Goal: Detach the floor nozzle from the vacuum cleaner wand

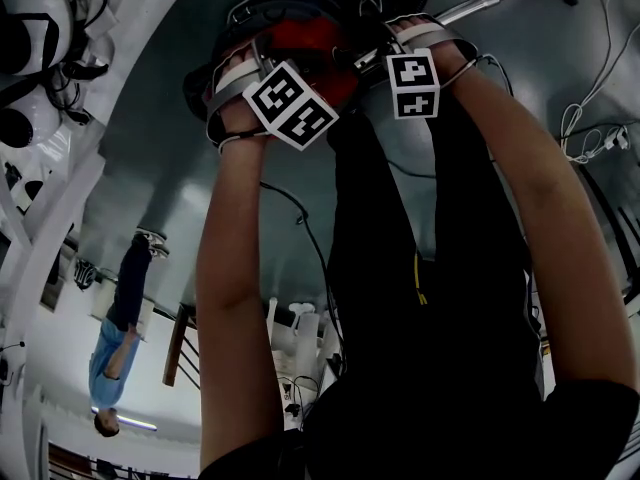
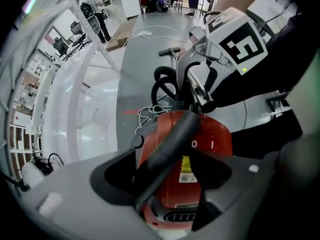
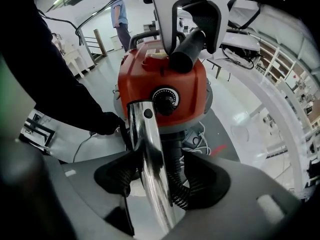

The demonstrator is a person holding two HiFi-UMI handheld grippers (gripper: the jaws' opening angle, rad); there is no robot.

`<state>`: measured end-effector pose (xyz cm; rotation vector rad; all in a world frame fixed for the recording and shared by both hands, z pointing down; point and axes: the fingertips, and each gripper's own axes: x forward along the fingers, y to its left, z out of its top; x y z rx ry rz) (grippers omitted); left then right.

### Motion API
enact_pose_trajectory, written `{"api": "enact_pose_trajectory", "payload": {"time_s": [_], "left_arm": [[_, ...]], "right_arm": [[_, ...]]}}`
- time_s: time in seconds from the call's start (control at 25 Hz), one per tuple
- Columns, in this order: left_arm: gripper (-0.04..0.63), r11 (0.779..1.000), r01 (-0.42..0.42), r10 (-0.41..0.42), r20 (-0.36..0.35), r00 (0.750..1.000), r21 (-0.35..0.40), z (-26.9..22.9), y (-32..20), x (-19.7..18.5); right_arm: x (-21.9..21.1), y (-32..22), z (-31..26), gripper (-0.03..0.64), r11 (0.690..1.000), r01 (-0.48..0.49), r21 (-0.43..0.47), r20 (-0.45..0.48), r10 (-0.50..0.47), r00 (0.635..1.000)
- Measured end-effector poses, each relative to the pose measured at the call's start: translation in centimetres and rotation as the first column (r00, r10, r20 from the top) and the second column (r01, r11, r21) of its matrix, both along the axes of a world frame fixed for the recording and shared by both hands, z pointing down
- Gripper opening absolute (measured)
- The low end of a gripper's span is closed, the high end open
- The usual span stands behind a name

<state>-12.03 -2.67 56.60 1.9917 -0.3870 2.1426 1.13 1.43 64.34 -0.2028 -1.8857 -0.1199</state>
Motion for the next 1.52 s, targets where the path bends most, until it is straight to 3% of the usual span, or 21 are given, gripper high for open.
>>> {"api": "enact_pose_trajectory", "payload": {"time_s": [0.16,0.36,0.52,0.64,0.76,0.88,1.04,1.16,1.24,1.32,1.36,1.44,1.48,1.52], "left_arm": [[0.347,1.000,0.003,-0.003,-0.022,1.000,0.013,0.1,-0.3,-0.2],[0.350,0.998,-0.060,0.061,-0.025,0.998,0.015,0.0,-0.2,0.2],[0.360,0.997,0.030,-0.026,-0.055,0.998,0.071,-0.3,-0.5,-0.2],[0.362,0.984,0.091,-0.086,-0.039,0.995,0.151,-0.7,-0.4,-0.6],[0.360,0.970,0.118,-0.120,-0.005,0.993,0.214,-0.8,-0.5,-0.6],[0.357,0.973,0.102,-0.107,0.013,0.994,0.205,-0.7,-0.6,-0.6],[0.348,0.988,0.095,-0.095,-0.002,0.995,0.122,-0.4,-0.6,-0.6],[0.301,0.984,0.097,-0.098,-0.003,0.995,0.151,-1.2,-0.2,-1.3],[0.276,0.976,0.046,-0.048,0.001,0.999,0.211,-1.7,0.1,-1.6],[0.253,0.958,0.015,-0.010,-0.017,1.000,0.285,-2.0,0.3,-1.4],[0.247,0.947,0.009,0.000,-0.027,1.000,0.320,-2.1,0.5,-1.3],[0.200,0.909,-0.007,0.016,-0.018,1.000,0.416,-2.7,0.7,-1.8],[0.054,0.875,-0.010,0.017,-0.010,1.000,0.484,-3.6,0.5,-2.2],[0.009,0.840,0.003,0.010,-0.020,1.000,0.543,-4.6,0.5,-2.6]], "right_arm": [[0.1,-0.4,0.0,0.316,0.997,-0.031,0.067,0.015,0.030,0.999],[1.1,-0.1,0.0,0.320,0.990,-0.061,0.127,0.000,0.061,0.998],[2.2,-0.6,0.1,0.351,0.975,-0.152,0.164,-0.032,0.160,0.987],[3.3,-0.7,0.4,0.351,0.957,-0.236,0.171,-0.085,0.253,0.964],[4.6,-1.0,0.8,0.356,0.917,-0.371,0.144,-0.110,0.388,0.915],[5.2,-1.1,1.0,0.358,0.893,-0.438,0.104,-0.101,0.447,0.889],[5.5,-0.6,0.7,0.267,0.916,-0.388,0.097,-0.079,0.396,0.915],[6.5,-0.3,-0.2,0.150,0.892,-0.422,0.165,-0.059,0.436,0.898],[7.1,-0.3,-1.0,0.121,0.847,-0.492,0.200,-0.025,0.506,0.862],[7.7,-0.5,-2.3,0.055,0.772,-0.585,0.248,0.030,0.598,0.801],[8.0,-0.4,-3.2,0.000,0.717,-0.641,0.272,0.065,0.651,0.756],[8.1,0.4,-5.5,-0.002,0.583,-0.768,0.266,0.154,0.760,0.631],[7.7,1.1,-6.7,-0.003,0.514,-0.826,0.231,0.203,0.805,0.558],[7.3,1.9,-7.8,-0.003,0.454,-0.871,0.186,0.243,0.838,0.488]]}}
